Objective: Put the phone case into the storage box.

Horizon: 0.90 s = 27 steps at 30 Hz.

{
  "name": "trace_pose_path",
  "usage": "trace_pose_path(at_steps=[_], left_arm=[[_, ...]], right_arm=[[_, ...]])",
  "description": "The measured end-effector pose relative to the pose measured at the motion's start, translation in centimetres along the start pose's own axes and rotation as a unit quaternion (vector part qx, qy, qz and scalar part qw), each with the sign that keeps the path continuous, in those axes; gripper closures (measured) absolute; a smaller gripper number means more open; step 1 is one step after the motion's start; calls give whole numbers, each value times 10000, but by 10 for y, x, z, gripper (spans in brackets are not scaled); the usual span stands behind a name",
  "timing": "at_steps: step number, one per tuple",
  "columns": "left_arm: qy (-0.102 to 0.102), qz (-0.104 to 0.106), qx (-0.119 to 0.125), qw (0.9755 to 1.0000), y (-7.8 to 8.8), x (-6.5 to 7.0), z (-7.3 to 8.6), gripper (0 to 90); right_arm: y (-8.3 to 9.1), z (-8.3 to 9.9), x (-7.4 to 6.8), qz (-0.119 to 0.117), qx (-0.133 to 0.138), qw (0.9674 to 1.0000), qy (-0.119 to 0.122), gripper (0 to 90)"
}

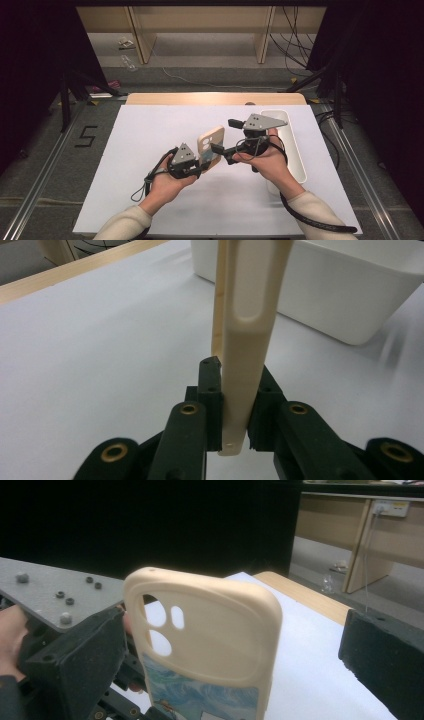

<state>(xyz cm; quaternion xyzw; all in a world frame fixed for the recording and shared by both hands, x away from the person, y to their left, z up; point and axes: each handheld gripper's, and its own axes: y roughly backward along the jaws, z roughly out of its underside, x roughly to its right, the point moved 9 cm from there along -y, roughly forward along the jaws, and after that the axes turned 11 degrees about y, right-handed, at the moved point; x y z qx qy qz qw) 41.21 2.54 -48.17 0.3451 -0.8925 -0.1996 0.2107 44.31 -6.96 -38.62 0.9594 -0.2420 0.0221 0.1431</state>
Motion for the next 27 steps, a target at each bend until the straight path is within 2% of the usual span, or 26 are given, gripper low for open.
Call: trace_pose_path(at_steps=[15,27], left_arm=[[238,-270,72,9993,3,-8,-2,791],[253,-381,97,9989,4,-7,-4,791]], right_arm=[[-5,8,1,157,3,9997,-184,1],[-12,13,-4,177,-20,9993,-343,1]])
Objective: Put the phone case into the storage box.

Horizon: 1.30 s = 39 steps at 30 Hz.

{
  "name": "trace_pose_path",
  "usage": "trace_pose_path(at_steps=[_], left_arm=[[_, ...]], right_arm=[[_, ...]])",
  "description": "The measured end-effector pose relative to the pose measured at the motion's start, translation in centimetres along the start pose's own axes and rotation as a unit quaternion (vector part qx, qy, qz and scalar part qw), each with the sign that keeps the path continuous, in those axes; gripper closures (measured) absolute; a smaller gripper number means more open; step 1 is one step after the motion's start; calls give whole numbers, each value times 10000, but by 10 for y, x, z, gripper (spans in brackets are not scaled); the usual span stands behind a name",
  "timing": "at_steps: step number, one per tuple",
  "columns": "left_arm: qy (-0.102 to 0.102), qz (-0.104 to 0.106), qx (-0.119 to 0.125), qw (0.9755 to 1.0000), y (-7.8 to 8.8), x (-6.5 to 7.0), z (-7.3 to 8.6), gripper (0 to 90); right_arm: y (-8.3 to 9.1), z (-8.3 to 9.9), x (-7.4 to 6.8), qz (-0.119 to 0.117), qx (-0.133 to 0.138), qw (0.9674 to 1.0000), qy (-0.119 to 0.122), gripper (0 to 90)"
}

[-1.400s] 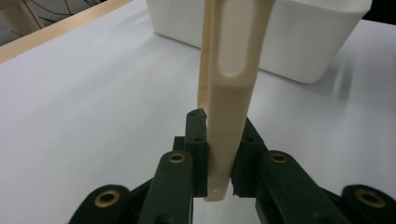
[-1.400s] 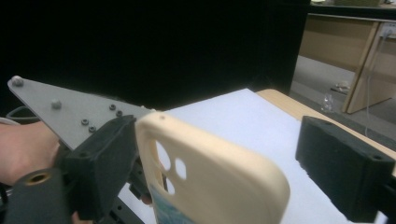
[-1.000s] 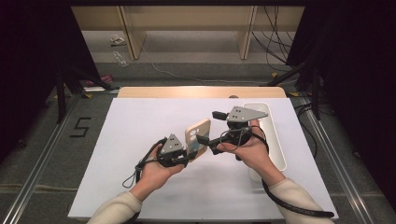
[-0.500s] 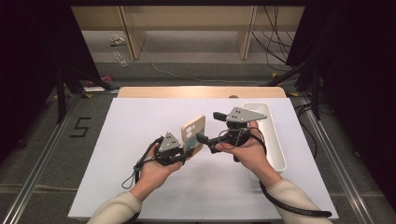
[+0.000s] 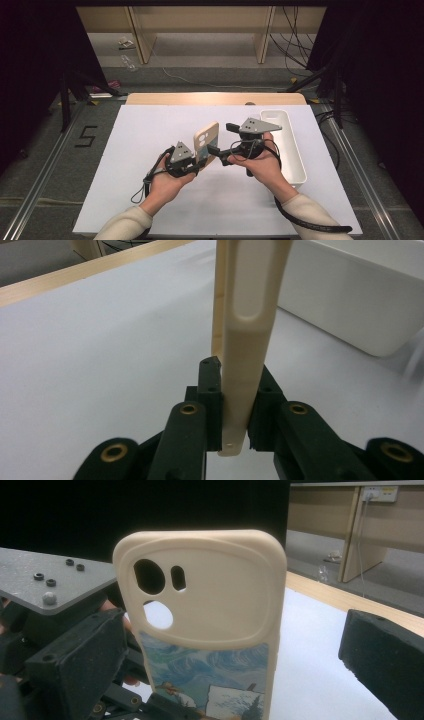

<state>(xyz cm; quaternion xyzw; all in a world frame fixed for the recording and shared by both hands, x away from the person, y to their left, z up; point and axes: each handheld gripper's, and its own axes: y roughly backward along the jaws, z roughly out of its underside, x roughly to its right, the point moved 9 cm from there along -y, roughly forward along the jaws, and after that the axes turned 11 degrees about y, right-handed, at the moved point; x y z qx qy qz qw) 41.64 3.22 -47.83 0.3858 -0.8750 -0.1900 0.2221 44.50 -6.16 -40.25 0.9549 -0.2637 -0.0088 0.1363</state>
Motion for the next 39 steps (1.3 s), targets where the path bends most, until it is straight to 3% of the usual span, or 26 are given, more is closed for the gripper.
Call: trace_pose_path(at_steps=[14,39], left_arm=[[-19,23,-73,10000,-4,10,3,791],[-4,-23,-117,9999,-12,18,6,791]], right_arm=[[-7,1,-7,139,61,9998,-153,1],[-11,1,-7,349,62,9993,-151,3]])
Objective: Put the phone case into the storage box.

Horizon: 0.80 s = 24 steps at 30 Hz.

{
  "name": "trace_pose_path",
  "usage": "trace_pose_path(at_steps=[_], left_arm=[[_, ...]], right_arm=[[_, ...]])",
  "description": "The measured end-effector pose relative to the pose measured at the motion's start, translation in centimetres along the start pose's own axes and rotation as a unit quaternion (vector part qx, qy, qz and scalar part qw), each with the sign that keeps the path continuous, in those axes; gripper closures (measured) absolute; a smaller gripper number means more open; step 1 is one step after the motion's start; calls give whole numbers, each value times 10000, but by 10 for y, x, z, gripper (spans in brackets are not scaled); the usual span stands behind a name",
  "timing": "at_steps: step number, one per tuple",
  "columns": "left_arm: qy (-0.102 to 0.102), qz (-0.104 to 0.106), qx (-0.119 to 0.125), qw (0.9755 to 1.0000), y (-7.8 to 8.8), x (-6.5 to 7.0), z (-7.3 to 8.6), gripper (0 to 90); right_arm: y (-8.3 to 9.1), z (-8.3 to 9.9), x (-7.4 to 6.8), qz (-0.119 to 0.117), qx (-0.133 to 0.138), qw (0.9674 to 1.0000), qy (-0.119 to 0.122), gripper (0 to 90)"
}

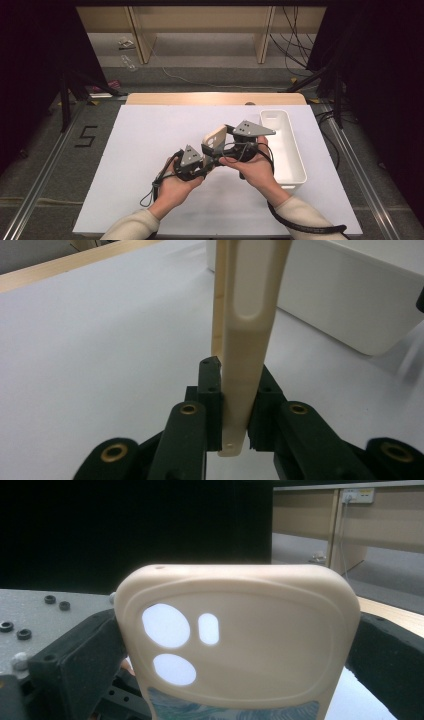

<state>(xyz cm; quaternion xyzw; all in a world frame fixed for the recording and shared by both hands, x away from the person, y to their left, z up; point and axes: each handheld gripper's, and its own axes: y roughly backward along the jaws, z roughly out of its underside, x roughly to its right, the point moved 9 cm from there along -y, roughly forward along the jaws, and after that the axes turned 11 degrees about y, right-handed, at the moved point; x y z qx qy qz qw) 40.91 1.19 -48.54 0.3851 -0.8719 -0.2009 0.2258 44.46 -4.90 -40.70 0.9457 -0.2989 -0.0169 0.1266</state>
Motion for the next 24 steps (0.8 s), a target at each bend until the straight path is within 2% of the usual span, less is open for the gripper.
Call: trace_pose_path(at_steps=[16,24], left_arm=[[13,-9,3,10000,-2,2,0,791],[17,1,12,10000,-2,2,0,791]], right_arm=[[0,1,-1,114,44,9999,107,102],[0,0,-2,120,49,9998,164,114]])
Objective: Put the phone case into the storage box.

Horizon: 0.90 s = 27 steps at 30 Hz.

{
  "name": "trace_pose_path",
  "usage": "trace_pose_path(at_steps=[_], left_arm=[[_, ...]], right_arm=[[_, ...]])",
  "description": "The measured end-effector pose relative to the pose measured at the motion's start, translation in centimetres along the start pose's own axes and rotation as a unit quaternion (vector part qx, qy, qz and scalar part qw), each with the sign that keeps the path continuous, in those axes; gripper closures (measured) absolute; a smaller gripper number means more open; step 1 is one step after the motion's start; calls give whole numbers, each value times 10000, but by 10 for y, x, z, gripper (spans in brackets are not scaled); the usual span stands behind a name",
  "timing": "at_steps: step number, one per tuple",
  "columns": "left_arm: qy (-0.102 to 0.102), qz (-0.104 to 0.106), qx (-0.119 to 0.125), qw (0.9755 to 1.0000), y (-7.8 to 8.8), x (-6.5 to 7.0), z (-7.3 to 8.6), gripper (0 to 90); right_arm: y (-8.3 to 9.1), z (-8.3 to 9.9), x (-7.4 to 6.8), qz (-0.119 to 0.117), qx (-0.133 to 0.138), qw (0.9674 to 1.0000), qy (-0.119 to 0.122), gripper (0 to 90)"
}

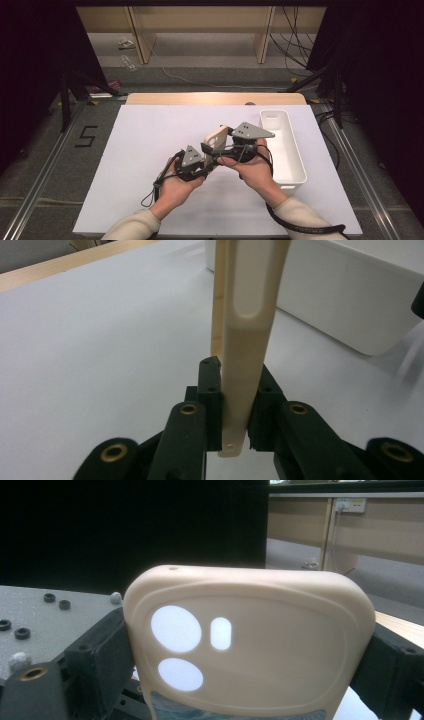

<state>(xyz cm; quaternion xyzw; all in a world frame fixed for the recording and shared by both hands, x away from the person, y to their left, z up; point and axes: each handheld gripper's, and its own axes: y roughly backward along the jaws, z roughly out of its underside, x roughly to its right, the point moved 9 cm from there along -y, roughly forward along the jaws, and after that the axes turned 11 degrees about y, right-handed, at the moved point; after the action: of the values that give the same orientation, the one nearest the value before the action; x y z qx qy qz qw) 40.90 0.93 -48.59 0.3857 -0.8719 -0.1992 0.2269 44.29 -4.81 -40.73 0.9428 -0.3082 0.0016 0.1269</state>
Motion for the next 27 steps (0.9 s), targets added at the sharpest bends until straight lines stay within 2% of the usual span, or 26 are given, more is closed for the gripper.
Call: trace_pose_path(at_steps=[17,27], left_arm=[[-7,1,9,10000,0,0,0,789],[-101,57,46,9999,2,1,-1,784]], right_arm=[[1,0,0,25,-21,10000,4,119],[3,-2,0,66,-9,10000,-71,123]])
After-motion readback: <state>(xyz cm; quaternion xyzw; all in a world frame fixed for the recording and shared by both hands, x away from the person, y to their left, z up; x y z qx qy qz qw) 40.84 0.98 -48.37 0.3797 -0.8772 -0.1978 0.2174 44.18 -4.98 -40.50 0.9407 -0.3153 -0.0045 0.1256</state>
